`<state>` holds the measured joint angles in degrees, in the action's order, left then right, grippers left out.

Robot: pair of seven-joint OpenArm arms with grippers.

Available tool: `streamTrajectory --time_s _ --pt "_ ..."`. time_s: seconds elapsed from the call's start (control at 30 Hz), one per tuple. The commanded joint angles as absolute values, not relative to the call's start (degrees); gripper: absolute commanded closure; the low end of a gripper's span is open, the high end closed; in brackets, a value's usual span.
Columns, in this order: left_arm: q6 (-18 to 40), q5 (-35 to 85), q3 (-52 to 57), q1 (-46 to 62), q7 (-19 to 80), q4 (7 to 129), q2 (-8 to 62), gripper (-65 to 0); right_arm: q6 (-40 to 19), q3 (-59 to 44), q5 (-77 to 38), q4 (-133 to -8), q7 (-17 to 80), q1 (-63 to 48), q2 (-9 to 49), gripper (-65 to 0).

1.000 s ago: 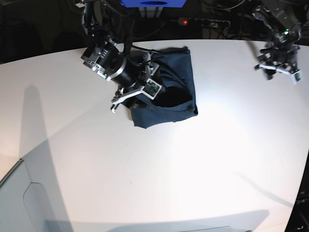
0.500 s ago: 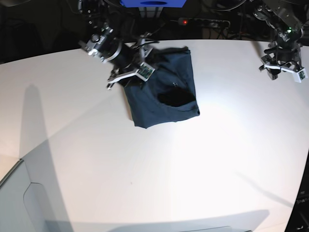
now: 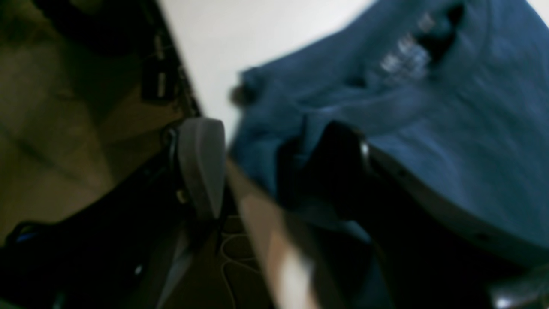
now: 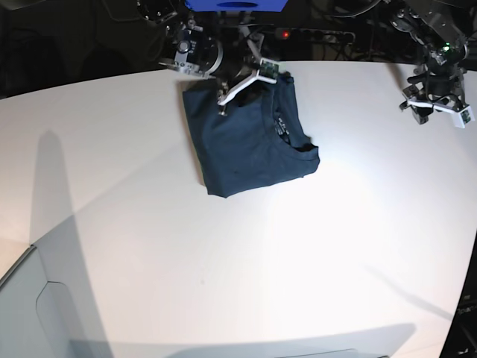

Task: Fold the T-shirt properly
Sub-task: 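Press the folded stack flat with the right gripper and release, then grasp the stack edge with the left gripper and tuck it under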

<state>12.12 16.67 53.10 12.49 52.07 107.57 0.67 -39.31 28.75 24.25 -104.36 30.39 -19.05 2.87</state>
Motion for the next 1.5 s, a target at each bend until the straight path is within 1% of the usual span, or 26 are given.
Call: streamTrajectory --time_s 0.0,0.2,0.3,0.4,0.5,0.6,0.77,0.9,1.03,1.1,1.27,1.33,1.4,1.47 --pt "12.2 17.1 53.3 12.6 51.1 108.8 1.3 -32.2 -40.0 28.9 23.1 -106.1 29.3 -18.9 2.5 -35.5" --pt "12.3 18.1 53.3 12.7 51.1 108.9 0.4 -32.2 -40.0 25.4 23.0 -111.6 29.3 -19.1 2.6 -35.6" --pt "12.3 23.3 53.2 12.8 51.6 109.8 0.3 -32.2 -40.0 22.3 22.9 -113.7 29.3 -18.9 2.4 -35.6" --pt "12.3 29.1 52.4 12.2 54.5 109.3 0.4 -32.2 -40.0 19.8 22.9 -113.8 29.3 -18.3 2.4 -35.6" --pt "11.8 32.1 47.3 10.7 54.7 109.1 0.3 -32.2 -40.0 17.9 22.9 -113.8 29.6 -18.0 2.4 -35.6" --pt "11.7 32.1 41.7 8.3 54.7 109.0 0.0 -32.2 -40.0 16.2 22.9 -113.8 29.6 -18.0 2.4 -35.6" --pt "11.6 32.0 33.0 4.7 54.7 106.7 -2.7 -32.2 -40.0 14.2 22.9 -113.7 29.7 -18.5 2.5 -35.6" --pt "11.6 32.0 29.5 2.1 54.6 100.5 -2.8 -32.2 -40.0 12.9 23.1 -113.6 29.7 -19.5 2.7 -35.6" --pt "11.6 32.0 29.3 1.5 54.5 96.8 -2.8 -32.2 -40.0 12.2 23.1 -113.5 29.7 -19.8 2.8 -35.6" --pt "11.6 32.0 29.1 1.5 52.8 95.7 -2.8 -32.2 -40.0 11.5 23.1 -113.5 29.7 -19.8 2.8 -35.6" --pt "11.6 32.1 23.3 2.0 48.5 93.1 -2.3 -31.7 -40.0 10.9 23.1 -113.4 29.8 -19.8 2.5 -35.6" --pt "11.6 32.3 22.5 2.1 48.2 93.1 -2.3 -30.2 -40.0 10.9 23.1 -113.4 29.8 -19.8 2.4 -35.6" --pt "11.6 32.3 22.4 2.0 48.1 92.5 -2.4 -26.3 -40.0 10.7 23.2 -113.4 29.8 -19.8 2.4 -35.6" --pt "11.6 32.3 22.3 1.8 48.0 92.4 -2.4 -19.8 -40.0 10.0 23.2 -113.3 29.8 -19.9 2.4 -35.6"
